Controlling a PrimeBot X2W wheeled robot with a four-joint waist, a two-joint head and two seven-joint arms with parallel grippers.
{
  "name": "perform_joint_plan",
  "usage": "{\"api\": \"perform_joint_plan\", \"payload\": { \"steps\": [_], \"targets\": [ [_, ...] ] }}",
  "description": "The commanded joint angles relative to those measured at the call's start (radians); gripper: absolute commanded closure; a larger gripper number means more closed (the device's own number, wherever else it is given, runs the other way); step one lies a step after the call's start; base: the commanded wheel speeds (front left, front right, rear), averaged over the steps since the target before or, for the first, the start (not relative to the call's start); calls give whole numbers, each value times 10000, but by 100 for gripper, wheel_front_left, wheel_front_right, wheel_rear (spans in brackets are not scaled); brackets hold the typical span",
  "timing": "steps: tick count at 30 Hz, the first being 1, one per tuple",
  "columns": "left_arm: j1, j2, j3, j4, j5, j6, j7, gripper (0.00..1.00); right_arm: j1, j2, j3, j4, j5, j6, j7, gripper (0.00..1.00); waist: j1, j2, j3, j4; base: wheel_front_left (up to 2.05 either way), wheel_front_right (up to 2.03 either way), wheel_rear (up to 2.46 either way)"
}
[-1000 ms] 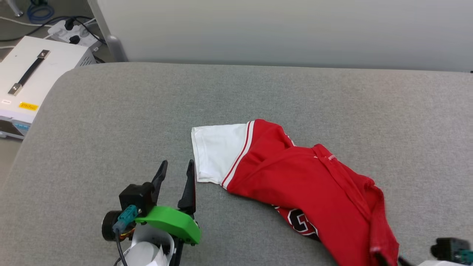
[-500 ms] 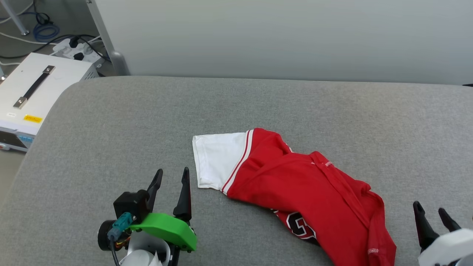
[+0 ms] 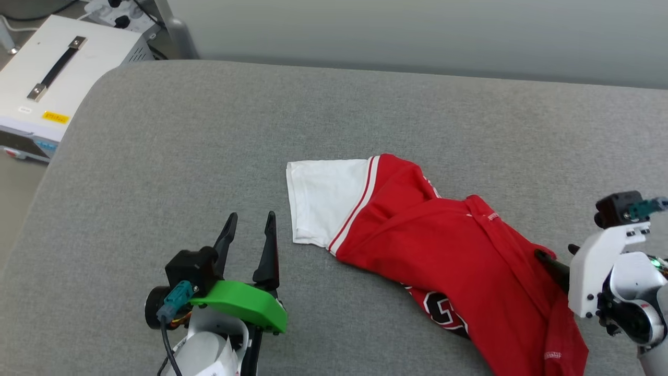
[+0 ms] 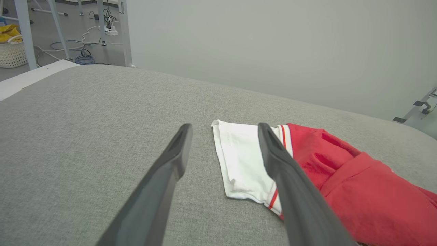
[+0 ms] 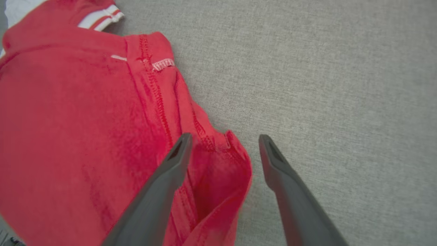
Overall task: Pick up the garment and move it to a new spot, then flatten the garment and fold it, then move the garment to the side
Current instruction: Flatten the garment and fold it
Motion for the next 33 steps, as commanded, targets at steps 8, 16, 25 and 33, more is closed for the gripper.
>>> {"api": "perform_joint_plan", "payload": {
  "steps": [8,16,25,33],
  "targets": [
    [-744,-259,-177,80,139,-10,-254,0,-2113,-934,2404,1533,908,-6,760,0,0,-1,1171,712,0,0,0],
    [-909,-363,-212,303,137,-37,-348,0,-2249,-859,3698,3299,1789,-6,1552,62,0,-1,1206,770,0,0,0],
    [-831,-324,-162,463,169,-72,-386,0,-2742,-884,3935,3476,2537,-6,818,100,0,-1,759,528,0,0,0],
    [-436,-84,-45,535,56,-88,-374,0,-3126,-621,3175,1328,3655,-6,-323,100,0,-1,-145,207,0,0,0]
  ]
}}
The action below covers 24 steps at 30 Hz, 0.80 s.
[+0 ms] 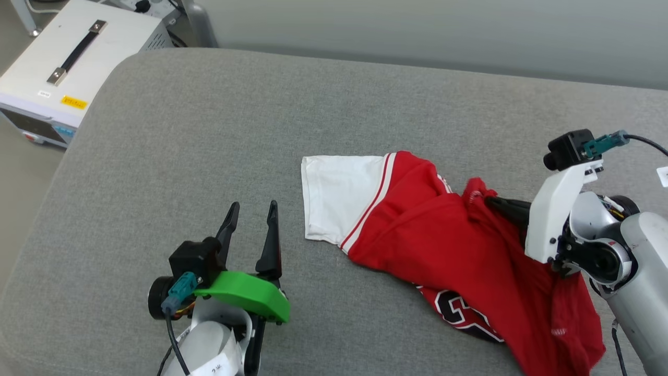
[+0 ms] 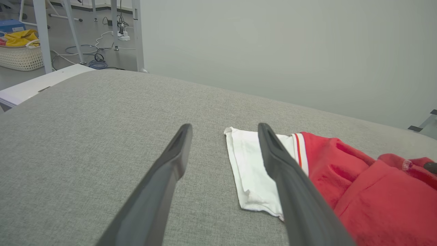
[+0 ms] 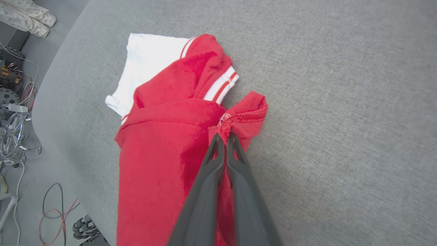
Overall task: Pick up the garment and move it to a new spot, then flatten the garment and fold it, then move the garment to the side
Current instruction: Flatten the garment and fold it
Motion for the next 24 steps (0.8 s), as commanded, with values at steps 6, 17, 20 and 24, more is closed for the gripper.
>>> {"api": "perform_joint_plan", "payload": {
  "steps": [6,17,20,24],
  "targets": [
    [383,190,-57,-87,-94,-90,137,0,642,115,430,-2488,91,-7,213,100,0,0,-880,-276,0,0,0],
    [641,299,-231,-353,-169,-54,340,0,3363,1015,3384,-4452,-193,-7,1331,100,0,0,-1030,-39,0,0,0],
    [635,268,-275,-352,-188,-41,332,0,3821,1439,3520,-3493,-421,-7,986,100,0,0,-940,17,0,0,0],
    [613,243,-345,-291,-189,-6,303,0,4012,2127,3138,-2419,-835,-7,-728,0,0,0,-852,49,0,0,0]
  ]
}}
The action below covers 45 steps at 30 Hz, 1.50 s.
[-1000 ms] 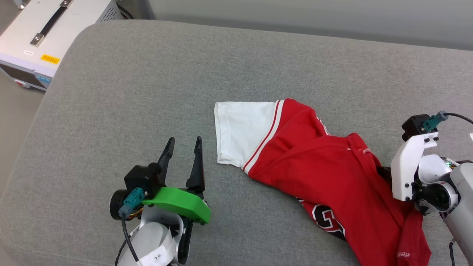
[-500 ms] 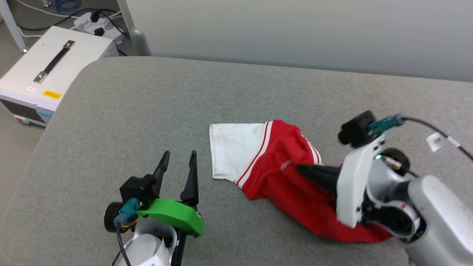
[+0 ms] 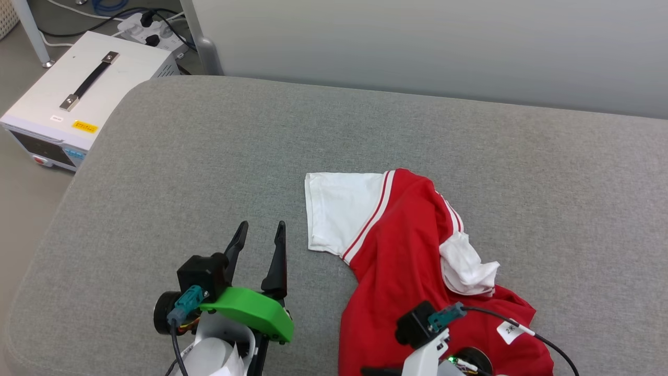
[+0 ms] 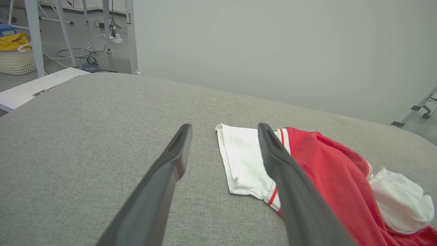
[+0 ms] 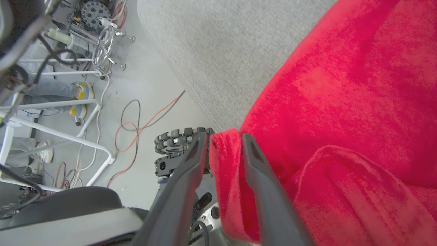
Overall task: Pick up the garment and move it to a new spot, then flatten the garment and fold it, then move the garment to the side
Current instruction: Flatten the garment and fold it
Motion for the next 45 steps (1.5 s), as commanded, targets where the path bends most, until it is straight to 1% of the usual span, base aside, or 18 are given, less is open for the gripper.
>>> {"api": "perform_joint_plan", "payload": {
  "steps": [1,7,11,13,15,18,22,24,28,31,33,39,43,45],
  "targets": [
    [58,15,-9,16,-47,57,-55,0,47,122,-138,-28,-76,-4,-442,0,0,0,-28,-23,0,0,0],
    [166,108,9,130,-76,86,-88,0,313,331,-883,-553,-610,-4,-2668,0,0,0,-320,-123,0,0,0],
    [236,189,23,126,-78,141,-81,0,741,708,-1914,-1012,-1229,-4,-4106,0,0,0,-490,-203,0,0,0],
    [260,227,34,92,-88,160,-77,0,967,878,-2580,-1086,-1713,-4,-4422,0,0,0,-543,-245,0,0,0],
    [287,269,43,53,-94,183,-64,0,1193,1025,-3347,-1116,-2175,-4,-4511,0,0,0,-575,-288,0,0,0],
    [324,310,54,-16,-110,220,-50,0,1410,1117,-4400,-1154,-2776,-4,-4279,0,0,0,-573,-350,0,0,0],
    [336,332,46,-94,-135,255,-36,0,1594,1003,-5528,-1272,-3408,-4,-3473,0,0,0,-518,-405,0,0,0],
    [329,337,52,-121,-151,276,-39,0,1570,749,-5840,-1360,-3691,-4,-2857,0,0,0,-472,-443,0,0,0],
    [296,330,44,-181,-169,312,-51,0,1301,79,-5735,-1638,-3701,-4,-1355,0,0,0,-305,-499,0,0,0],
    [172,313,-4,-211,-158,299,-56,0,850,-543,-5237,-1879,-3541,-4,-451,0,0,0,-104,-462,0,0,0],
    [53,275,-49,-221,-139,286,-71,0,483,-926,-4807,-1963,-3411,-4,-36,0,0,0,78,-392,0,0,0],
    [-238,84,-161,-193,-103,253,-175,0,-772,-1965,-3396,-1682,-3085,-4,683,0,0,0,640,-128,0,0,0],
    [-344,-18,-185,-95,-104,236,-249,0,-1333,-2398,-2566,-1194,-2796,-4,985,0,0,0,859,44,0,0,0],
    [-379,-51,-179,-32,-109,221,-281,0,-1471,-2515,-2332,-932,-2625,-4,1050,0,0,0,905,107,0,0,0]
  ]
}}
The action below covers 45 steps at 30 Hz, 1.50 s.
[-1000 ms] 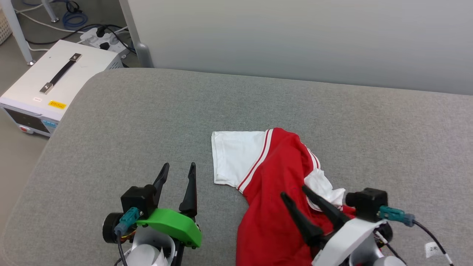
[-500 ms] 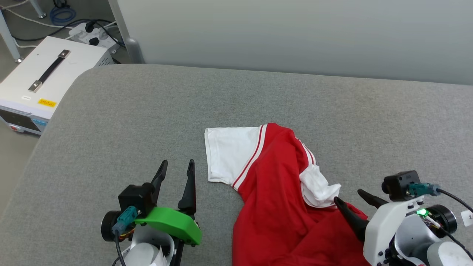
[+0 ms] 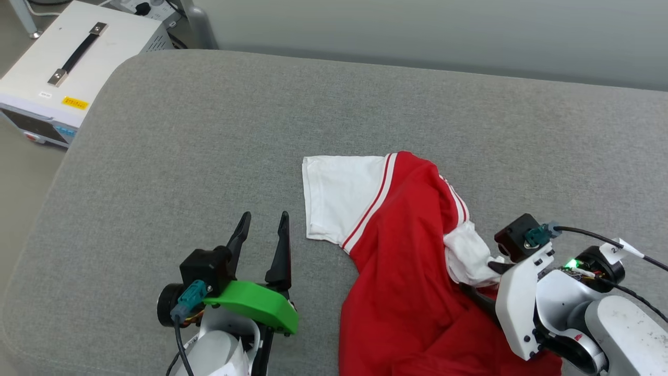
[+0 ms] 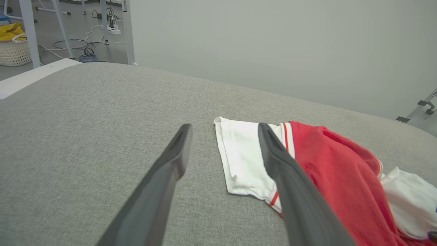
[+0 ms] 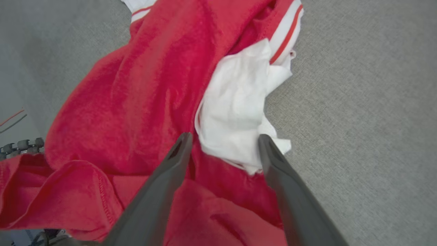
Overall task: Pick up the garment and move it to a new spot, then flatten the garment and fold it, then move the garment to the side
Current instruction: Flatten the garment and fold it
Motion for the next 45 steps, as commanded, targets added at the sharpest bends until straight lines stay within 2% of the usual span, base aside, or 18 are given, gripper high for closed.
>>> {"api": "perform_joint_plan", "payload": {
  "steps": [1,2,3,8,16,23,29,30,31,32,33,40,45],
  "targets": [
    [-149,-30,39,64,-14,-31,-104,0,-180,-60,93,120,152,-6,38,49,0,0,140,149,0,0,0],
    [-159,-42,53,92,-18,-35,-120,0,-258,-112,181,179,197,-6,-8,84,0,0,153,160,0,0,0],
    [-165,-49,66,111,-18,-37,-130,0,-302,-125,218,224,282,-6,-64,100,0,0,160,161,0,0,0],
    [-144,-69,144,201,-9,-27,-175,0,-587,-227,-177,276,589,-6,-533,100,0,0,72,61,0,0,0],
    [-72,-42,189,239,2,-66,-202,0,-353,-330,-2664,480,574,-6,-808,100,0,0,-153,-238,0,0,0],
    [-81,-48,164,263,-17,-110,-211,0,736,286,-5231,2086,586,-6,-702,100,0,0,-138,-374,0,0,0],
    [-88,1,159,308,-24,-109,-214,0,1395,847,-6030,3768,689,-6,-1408,100,0,0,-114,-449,0,0,0],
    [-81,15,166,316,-28,-104,-214,0,1433,949,-6070,3963,715,-6,-1572,93,0,0,-125,-476,0,0,0],
    [-71,33,175,324,-34,-97,-215,0,1460,1105,-6099,4132,745,-6,-1783,63,0,0,-141,-515,0,0,0],
    [-61,50,178,332,-38,-94,-215,0,1477,1211,-6121,4236,731,-6,-1977,7,0,0,-168,-547,0,0,0],
    [-47,70,174,342,-41,-90,-209,0,1494,1325,-6145,4336,711,-6,-2224,0,0,0,-202,-580,0,0,0],
    [57,196,143,340,-83,-71,-102,0,1561,1698,-6354,4434,360,-6,-4332,0,0,0,-500,-718,0,0,0],
    [241,339,158,288,-151,-44,19,0,1793,2132,-6764,3992,-416,-6,-5958,0,0,0,-839,-799,0,0,0]
  ]
}}
